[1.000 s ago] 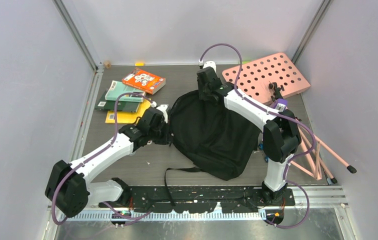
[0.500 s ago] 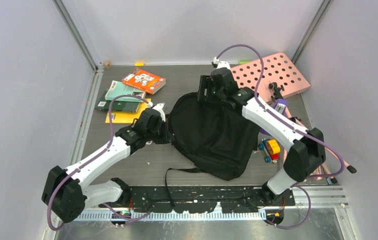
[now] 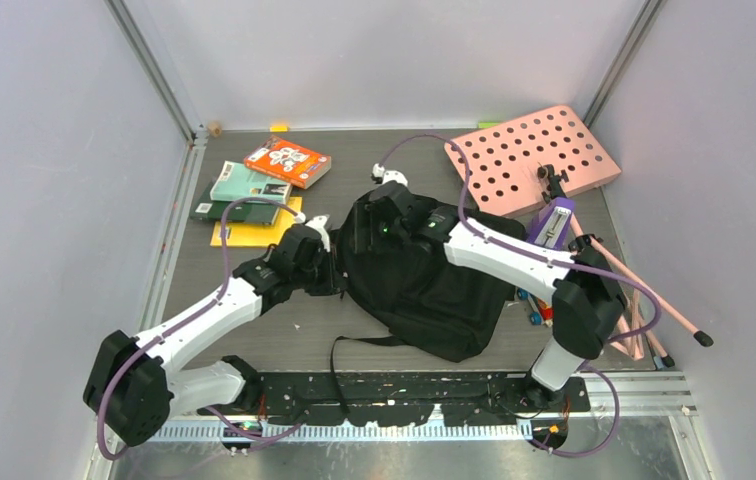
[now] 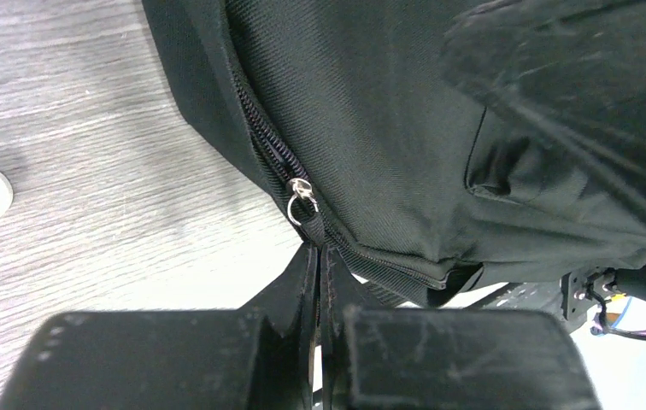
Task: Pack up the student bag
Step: Unzip the student bag at the center of the board.
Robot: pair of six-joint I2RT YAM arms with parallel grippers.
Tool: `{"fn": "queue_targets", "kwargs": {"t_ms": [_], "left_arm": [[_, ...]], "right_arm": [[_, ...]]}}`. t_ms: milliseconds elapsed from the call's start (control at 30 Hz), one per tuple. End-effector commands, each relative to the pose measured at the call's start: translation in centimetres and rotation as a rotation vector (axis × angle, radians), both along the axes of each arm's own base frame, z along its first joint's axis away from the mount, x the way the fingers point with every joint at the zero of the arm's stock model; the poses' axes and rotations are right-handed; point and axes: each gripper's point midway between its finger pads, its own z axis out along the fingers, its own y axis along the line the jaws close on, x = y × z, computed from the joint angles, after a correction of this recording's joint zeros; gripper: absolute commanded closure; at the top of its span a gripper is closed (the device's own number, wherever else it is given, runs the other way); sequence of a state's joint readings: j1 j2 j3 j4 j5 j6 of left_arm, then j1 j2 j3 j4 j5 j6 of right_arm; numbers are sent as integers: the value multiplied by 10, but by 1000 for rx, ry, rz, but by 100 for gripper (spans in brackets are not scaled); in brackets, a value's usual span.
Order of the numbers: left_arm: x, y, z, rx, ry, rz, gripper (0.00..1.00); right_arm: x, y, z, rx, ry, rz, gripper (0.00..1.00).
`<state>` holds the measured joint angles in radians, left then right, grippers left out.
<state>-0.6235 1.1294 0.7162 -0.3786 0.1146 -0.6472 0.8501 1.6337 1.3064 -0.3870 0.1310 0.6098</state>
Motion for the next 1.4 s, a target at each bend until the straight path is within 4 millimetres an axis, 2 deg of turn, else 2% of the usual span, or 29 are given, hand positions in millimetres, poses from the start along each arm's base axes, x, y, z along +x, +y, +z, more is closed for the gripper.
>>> {"fn": "queue_targets", "kwargs": {"t_ms": [0, 100, 233, 467, 533, 600, 633, 667, 767, 833, 1100, 1367], "left_arm": [[4, -3, 5, -39, -46, 5, 100], [1, -3, 4, -41, -43, 4, 100], [0, -1, 4, -46, -52, 3, 100], [0, -3, 7, -50, -59, -4, 100], [1, -4, 8, -53, -61, -9, 100], [1, -5, 7, -58, -61, -14, 100], [0, -6, 8, -62, -61, -19, 100], [0, -7, 8, -66, -61, -21, 100], [-2, -7, 8, -77, -55, -18, 100], [-3, -8, 9, -93, -56, -15, 100], [-15, -22, 14, -171, -74, -37, 100], [-37, -42, 19, -203, -92, -77, 100]], "right_arm": [[0, 38, 17, 79, -17, 17, 27], [-7, 52, 1, 55, 4, 21, 27], [-9, 61, -15, 1, 4, 21, 26], [-4, 59, -32, -137, -54, -1, 28], [-4, 61, -35, -142, -52, 1, 36], [-3, 64, -36, -136, -49, 6, 50], [-3, 65, -37, -134, -46, 7, 60], [-2, 67, -36, -127, -48, 7, 64], [-1, 69, -32, -110, -53, 1, 90], [0, 70, -27, -89, -63, -6, 98], [6, 78, 1, -2, -111, -16, 100], [12, 83, 11, 21, -118, -11, 100]]}}
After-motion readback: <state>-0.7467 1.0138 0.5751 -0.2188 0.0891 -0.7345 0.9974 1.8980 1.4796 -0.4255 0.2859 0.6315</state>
